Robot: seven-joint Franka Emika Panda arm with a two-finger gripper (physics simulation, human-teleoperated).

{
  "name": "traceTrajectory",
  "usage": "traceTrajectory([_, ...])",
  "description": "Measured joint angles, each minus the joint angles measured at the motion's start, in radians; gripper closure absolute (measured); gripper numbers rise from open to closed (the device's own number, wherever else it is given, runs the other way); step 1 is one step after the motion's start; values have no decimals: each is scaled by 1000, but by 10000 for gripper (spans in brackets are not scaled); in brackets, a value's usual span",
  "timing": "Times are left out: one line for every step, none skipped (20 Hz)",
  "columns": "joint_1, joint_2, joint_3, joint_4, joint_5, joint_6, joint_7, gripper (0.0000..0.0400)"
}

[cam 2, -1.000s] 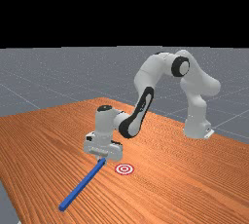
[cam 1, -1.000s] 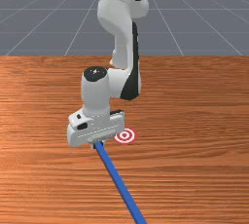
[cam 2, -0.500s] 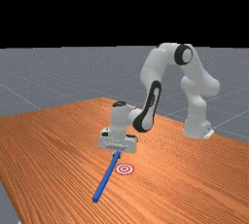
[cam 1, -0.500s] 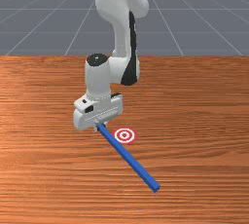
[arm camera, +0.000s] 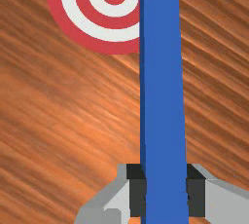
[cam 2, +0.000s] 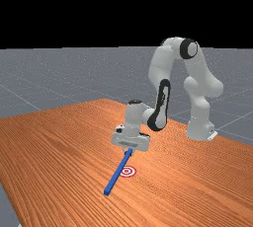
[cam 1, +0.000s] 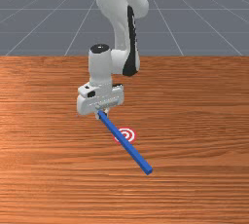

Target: Pull the pivot to the target area

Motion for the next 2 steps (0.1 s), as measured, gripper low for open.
traceTrajectory([30,-13,-38,33,-42,-129,-48,304])
traceTrajectory([28,-23,-36,30,-47,-136,-59,195])
